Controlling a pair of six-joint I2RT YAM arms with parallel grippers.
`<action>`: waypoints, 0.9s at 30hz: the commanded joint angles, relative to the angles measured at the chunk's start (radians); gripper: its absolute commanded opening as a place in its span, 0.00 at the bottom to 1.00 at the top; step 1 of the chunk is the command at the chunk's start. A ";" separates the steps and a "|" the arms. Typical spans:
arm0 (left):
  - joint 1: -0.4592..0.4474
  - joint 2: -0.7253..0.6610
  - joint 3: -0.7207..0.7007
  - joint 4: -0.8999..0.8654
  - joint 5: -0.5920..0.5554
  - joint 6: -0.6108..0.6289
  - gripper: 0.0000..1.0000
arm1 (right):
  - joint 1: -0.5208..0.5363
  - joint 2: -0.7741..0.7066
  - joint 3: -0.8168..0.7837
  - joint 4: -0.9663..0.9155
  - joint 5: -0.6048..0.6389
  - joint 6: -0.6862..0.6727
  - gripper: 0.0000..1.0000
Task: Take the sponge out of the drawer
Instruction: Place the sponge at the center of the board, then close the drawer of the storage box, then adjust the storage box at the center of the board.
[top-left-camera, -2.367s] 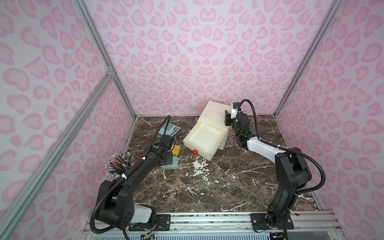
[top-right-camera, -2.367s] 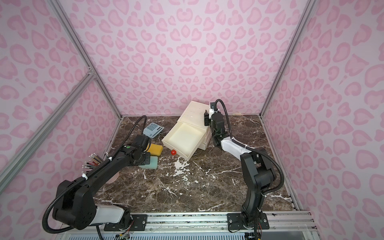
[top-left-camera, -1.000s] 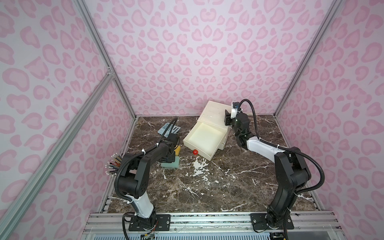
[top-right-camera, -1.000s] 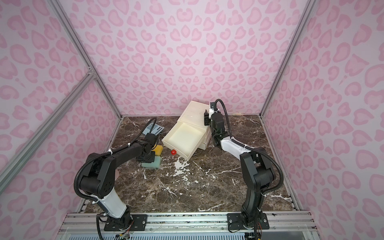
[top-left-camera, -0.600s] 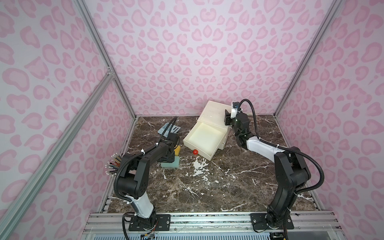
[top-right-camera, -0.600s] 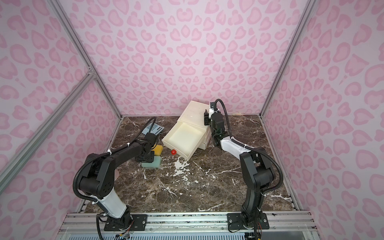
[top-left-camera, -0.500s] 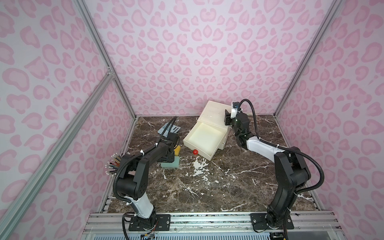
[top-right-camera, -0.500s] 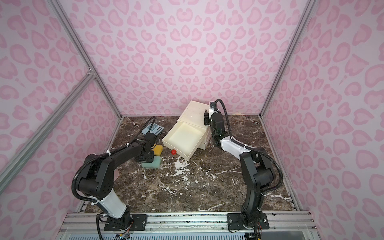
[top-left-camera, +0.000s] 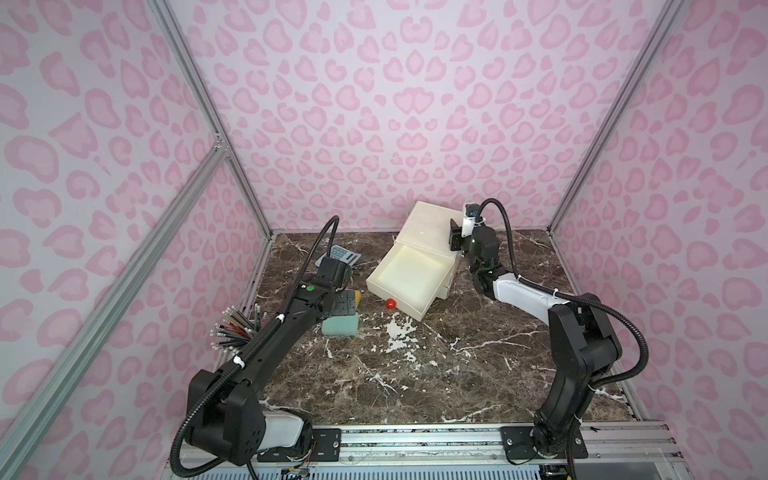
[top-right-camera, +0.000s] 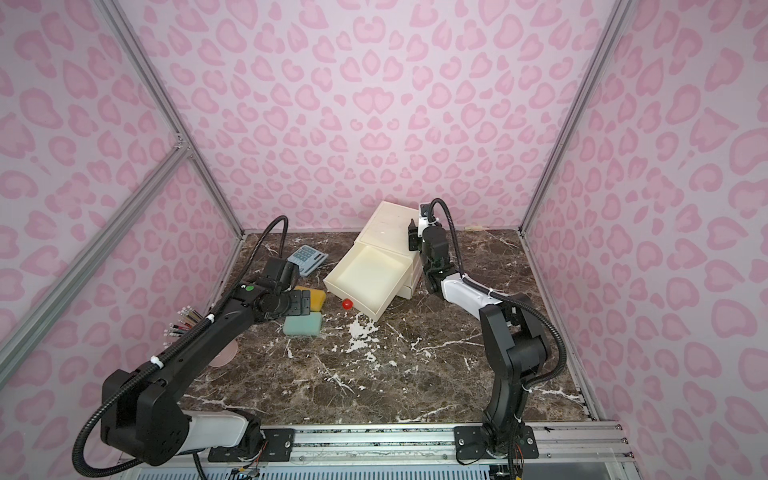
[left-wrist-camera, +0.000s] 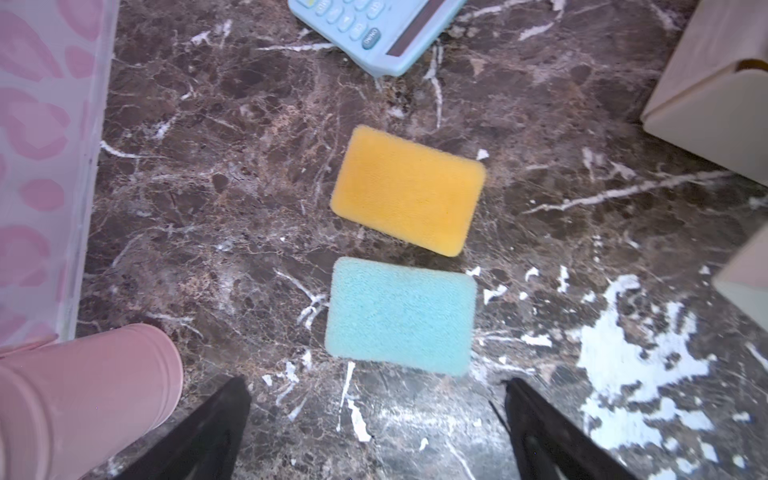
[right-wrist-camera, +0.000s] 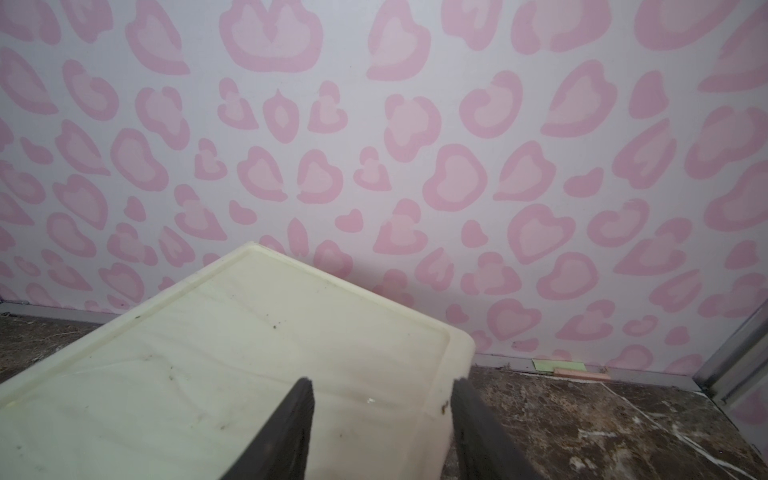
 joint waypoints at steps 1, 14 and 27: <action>-0.031 -0.005 -0.003 -0.037 0.055 0.041 0.98 | 0.001 0.040 -0.029 -0.357 0.001 -0.039 0.55; -0.125 0.046 0.027 0.147 0.177 0.036 0.99 | 0.004 0.049 -0.019 -0.364 -0.002 -0.038 0.55; -0.145 0.171 0.145 0.254 0.187 0.060 1.00 | -0.018 0.003 0.005 -0.378 -0.082 -0.029 0.56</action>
